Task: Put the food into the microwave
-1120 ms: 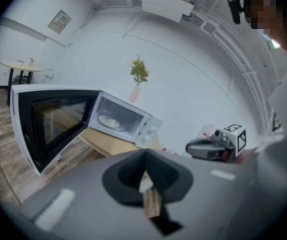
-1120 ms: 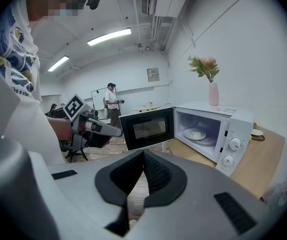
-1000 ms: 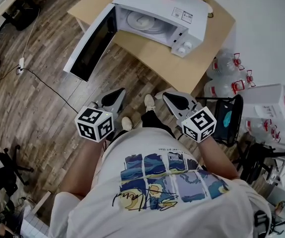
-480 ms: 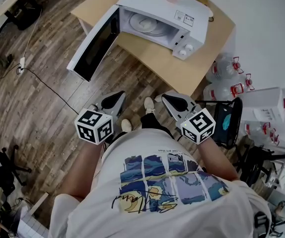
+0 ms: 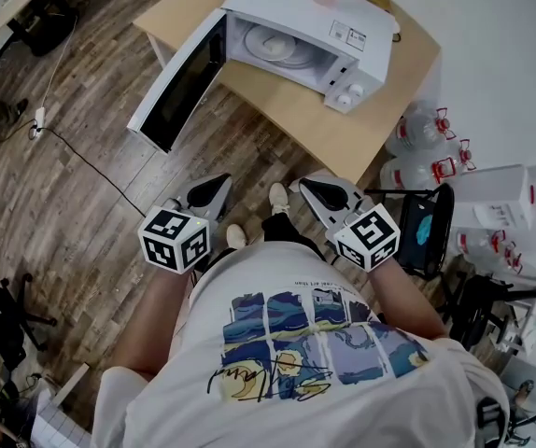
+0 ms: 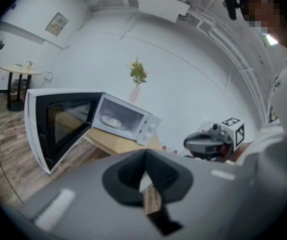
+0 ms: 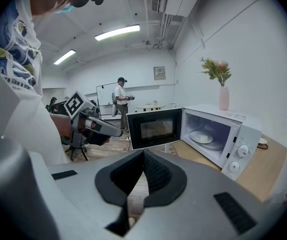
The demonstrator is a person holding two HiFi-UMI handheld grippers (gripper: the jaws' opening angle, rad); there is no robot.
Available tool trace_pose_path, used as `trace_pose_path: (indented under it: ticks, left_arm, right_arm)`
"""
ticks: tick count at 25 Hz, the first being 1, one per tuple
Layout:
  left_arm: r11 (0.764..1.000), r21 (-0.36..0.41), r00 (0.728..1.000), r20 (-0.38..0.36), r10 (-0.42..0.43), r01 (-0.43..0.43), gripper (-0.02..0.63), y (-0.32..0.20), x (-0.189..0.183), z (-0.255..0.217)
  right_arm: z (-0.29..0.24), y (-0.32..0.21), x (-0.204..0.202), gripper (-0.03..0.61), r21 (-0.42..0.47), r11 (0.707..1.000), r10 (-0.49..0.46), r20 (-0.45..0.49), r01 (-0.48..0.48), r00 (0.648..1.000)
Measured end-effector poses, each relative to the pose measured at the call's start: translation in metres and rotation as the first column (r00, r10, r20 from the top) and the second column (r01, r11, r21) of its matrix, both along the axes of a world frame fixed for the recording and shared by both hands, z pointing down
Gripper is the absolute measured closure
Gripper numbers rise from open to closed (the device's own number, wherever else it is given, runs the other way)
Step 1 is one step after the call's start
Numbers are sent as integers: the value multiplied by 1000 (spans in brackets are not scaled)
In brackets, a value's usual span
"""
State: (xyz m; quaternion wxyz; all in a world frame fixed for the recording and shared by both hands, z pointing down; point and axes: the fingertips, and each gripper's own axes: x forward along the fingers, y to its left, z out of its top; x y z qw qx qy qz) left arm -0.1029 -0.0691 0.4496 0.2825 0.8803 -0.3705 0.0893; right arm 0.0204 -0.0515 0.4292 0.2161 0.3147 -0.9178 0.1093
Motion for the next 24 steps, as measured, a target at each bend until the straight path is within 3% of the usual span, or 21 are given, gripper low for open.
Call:
trace_pose_path:
  ticks: [24]
  left_arm:
    - [1000,8,1000,16,-18,18,606,4,-25,4]
  right_arm:
    - [13,-9,-25,572,-11,1000,-25,-24,25,999]
